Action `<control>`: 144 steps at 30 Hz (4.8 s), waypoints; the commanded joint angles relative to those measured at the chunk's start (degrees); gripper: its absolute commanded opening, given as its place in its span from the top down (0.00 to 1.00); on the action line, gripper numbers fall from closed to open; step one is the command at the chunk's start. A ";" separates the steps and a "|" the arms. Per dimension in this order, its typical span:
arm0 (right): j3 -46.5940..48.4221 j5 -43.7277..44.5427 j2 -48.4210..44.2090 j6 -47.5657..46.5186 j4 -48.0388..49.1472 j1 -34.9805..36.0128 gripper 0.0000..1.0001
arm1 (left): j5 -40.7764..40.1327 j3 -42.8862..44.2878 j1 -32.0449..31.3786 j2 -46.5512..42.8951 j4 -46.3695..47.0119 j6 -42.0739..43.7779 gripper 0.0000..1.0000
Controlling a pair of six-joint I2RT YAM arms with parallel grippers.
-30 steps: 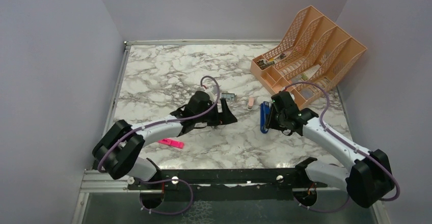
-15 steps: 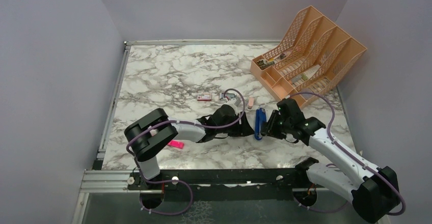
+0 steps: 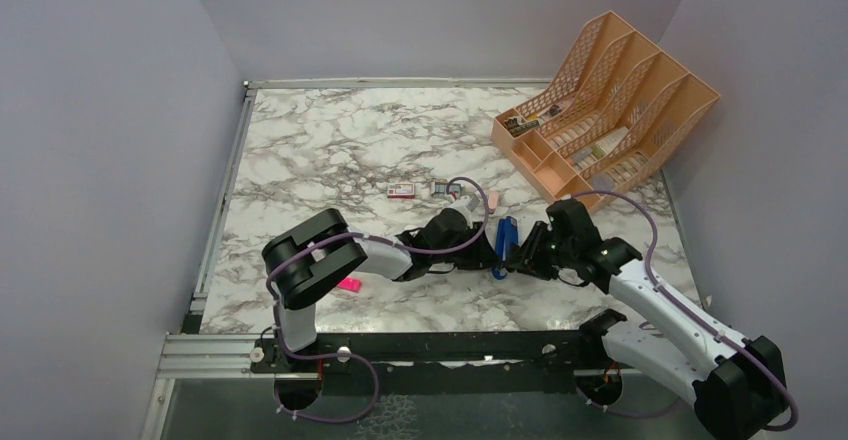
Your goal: Load the staples into the stapler
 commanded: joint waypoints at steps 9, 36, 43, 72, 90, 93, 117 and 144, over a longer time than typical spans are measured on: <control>0.45 -3.28 1.59 -0.07 5.30 0.18 0.89 | 2.99 1.45 -1.17 2.89 2.39 1.73 1.00; 4.19 0.03 6.53 -4.78 2.83 0.14 0.75 | 1.48 -1.31 -0.72 1.32 2.30 3.68 1.00; 12.76 12.81 4.44 -7.78 -6.76 0.14 0.79 | 4.56 -5.58 1.08 -0.07 2.32 7.27 1.00; 26.25 32.12 26.18 -21.02 6.27 -5.57 0.65 | 17.33 -8.42 2.48 1.89 5.55 6.15 1.00; 21.73 23.94 23.24 -19.20 6.82 -5.71 0.28 | 20.31 -8.32 6.74 3.25 6.16 0.92 1.00; 21.73 23.30 22.46 -19.18 7.07 -5.71 0.25 | 20.56 -8.45 7.29 3.18 6.39 -0.07 1.00; 18.46 16.11 10.48 -17.03 -0.29 -5.62 0.17 | 22.14 -8.75 9.22 6.27 12.50 -8.83 1.00; 11.88 12.21 29.38 -10.78 12.55 2.97 0.30 | 23.04 -7.95 9.27 7.72 16.07 -10.60 1.00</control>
